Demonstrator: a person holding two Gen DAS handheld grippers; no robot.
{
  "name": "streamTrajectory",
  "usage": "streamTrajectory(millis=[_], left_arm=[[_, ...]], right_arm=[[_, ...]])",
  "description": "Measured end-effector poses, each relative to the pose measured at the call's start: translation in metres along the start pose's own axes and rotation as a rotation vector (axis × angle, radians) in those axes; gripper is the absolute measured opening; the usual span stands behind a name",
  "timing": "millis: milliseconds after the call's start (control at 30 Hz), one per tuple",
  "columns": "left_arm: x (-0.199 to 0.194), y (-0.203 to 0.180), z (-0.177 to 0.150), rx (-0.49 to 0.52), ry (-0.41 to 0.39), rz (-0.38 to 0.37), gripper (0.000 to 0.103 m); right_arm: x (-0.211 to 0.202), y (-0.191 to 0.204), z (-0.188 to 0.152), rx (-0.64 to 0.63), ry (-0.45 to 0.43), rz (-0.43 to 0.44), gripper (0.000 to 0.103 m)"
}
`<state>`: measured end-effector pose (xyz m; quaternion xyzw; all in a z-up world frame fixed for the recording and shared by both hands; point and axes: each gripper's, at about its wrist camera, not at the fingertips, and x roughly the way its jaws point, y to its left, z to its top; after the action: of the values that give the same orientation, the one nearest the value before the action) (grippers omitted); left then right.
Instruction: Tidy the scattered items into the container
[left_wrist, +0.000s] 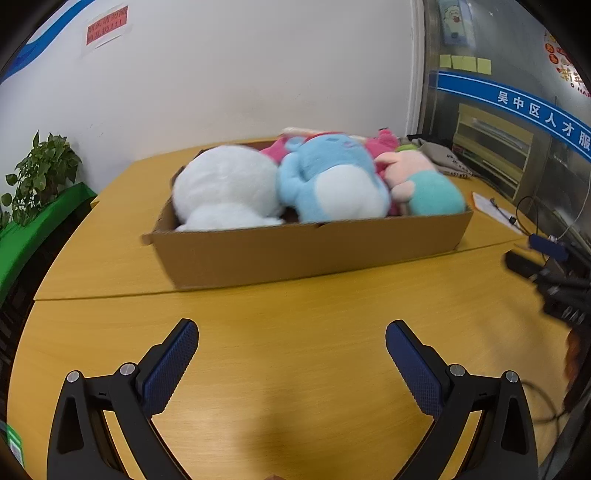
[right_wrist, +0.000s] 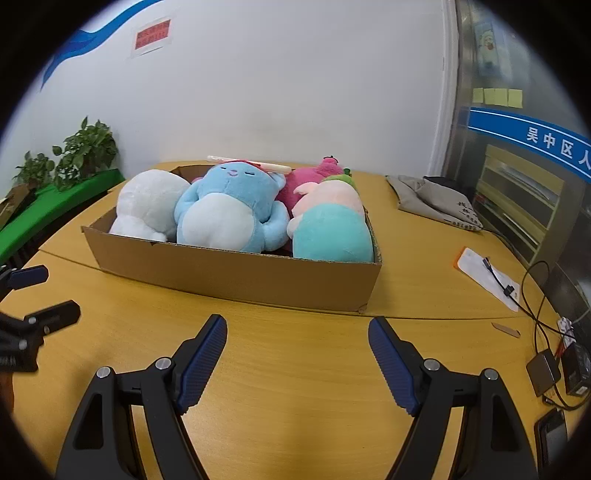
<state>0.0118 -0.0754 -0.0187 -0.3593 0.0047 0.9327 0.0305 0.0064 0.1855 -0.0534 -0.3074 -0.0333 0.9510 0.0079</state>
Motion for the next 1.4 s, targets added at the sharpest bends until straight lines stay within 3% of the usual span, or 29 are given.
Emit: streamTrajectory(millis=[133,233,300,367,500,600,767,900,1033,1267,1400], left_arm=[[0.006,0.056,-0.019,0.020,0.039,0.005,0.103],[0.019,0.099,-0.037,0.021,0.096,0.043,0.103],[0.026,0.123,-0.048,0.014,0.125,0.027,0.103],[0.032,0.138,-0.057,0.024,0.153,0.006,0.103],[0.050,0.158,-0.071,0.075,0.209,-0.043,0.103],[0.053,0.166,-0.070,0.107,0.206,-0.089,0.103],[0.063,0.185,-0.060,0.200,0.214,-0.182,0.103],[0.078,0.209,-0.044,0.199,0.216,-0.184,0.103],[0.079,0.222,-0.041,0.208,0.217,-0.194,0.103],[0.080,0.218,-0.040,0.207,0.212,-0.186,0.103],[0.079,0.222,-0.044,0.189,0.209,-0.172,0.103]], right_arm=[[0.003,-0.036,-0.016,-0.038,0.027,0.087,0.079],[0.021,-0.072,-0.039,-0.116,0.103,0.133,0.079],[0.038,-0.098,-0.060,-0.165,0.181,0.149,0.079],[0.051,-0.120,-0.077,-0.151,0.250,0.184,0.079],[0.063,-0.150,-0.086,-0.069,0.293,0.257,0.081],[0.067,-0.153,-0.084,-0.080,0.275,0.311,0.085],[0.077,-0.148,-0.081,-0.218,0.277,0.331,0.089],[0.086,-0.155,-0.081,-0.291,0.288,0.376,0.103],[0.098,-0.170,-0.075,-0.270,0.294,0.361,0.103],[0.111,-0.166,-0.063,-0.399,0.366,0.452,0.103],[0.107,-0.169,-0.067,-0.388,0.335,0.453,0.103]])
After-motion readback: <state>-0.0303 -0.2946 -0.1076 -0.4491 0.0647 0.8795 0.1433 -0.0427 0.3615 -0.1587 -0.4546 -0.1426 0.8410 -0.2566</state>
